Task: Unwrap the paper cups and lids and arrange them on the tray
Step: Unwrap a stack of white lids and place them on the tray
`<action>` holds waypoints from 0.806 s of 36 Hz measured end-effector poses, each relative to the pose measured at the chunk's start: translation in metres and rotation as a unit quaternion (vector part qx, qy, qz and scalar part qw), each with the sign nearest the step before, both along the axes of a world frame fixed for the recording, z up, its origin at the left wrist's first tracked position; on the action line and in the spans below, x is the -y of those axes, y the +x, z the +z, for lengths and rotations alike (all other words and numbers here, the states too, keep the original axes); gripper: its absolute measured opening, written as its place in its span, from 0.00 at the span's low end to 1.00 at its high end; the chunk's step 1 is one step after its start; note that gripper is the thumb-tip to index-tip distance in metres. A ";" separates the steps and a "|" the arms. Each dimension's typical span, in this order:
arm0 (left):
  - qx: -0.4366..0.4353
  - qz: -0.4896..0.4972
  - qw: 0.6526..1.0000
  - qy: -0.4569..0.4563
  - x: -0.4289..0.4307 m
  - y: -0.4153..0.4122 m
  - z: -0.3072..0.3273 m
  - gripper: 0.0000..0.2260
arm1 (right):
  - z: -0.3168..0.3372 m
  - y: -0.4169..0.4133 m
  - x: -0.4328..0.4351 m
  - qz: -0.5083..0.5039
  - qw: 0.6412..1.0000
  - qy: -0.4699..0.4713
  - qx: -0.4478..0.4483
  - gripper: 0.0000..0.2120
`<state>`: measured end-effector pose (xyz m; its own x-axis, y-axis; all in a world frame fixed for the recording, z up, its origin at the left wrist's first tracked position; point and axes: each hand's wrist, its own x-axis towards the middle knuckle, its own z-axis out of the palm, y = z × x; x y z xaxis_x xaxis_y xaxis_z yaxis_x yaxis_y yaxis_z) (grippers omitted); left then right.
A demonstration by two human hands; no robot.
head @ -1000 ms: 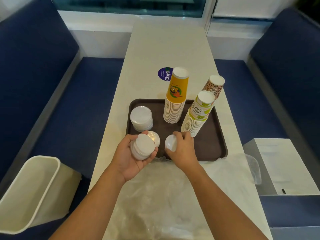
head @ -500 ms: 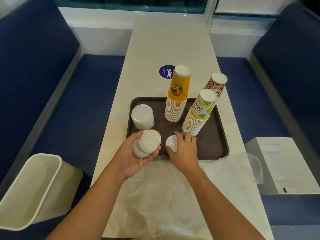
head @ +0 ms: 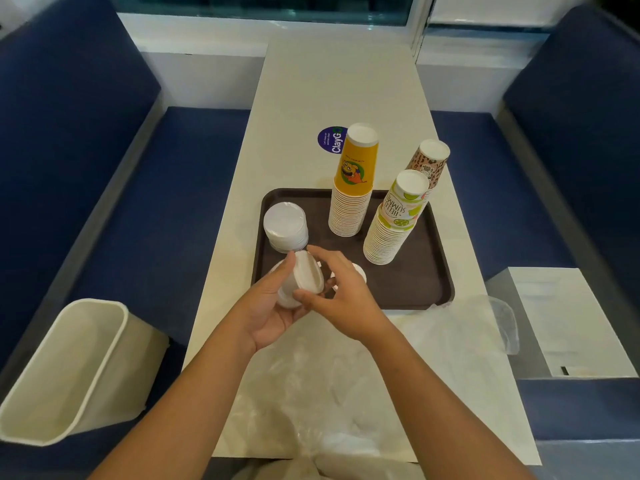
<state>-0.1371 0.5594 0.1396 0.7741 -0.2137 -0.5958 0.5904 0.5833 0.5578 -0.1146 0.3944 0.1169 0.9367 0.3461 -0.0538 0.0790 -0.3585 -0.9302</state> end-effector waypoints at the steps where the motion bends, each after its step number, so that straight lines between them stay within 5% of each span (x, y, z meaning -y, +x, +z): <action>1: -0.002 0.000 1.000 -0.003 -0.001 0.000 -0.001 0.29 | 0.001 0.001 0.001 0.000 1.000 0.009 -0.011 0.35; 13: 0.002 0.005 1.000 -0.019 0.000 0.004 -0.008 0.23 | 0.010 0.006 0.017 -0.041 0.993 0.095 -0.052 0.32; 29: -0.027 -0.006 1.000 0.011 0.010 0.003 -0.001 0.26 | 0.010 0.008 0.014 -0.019 0.998 0.013 -0.053 0.33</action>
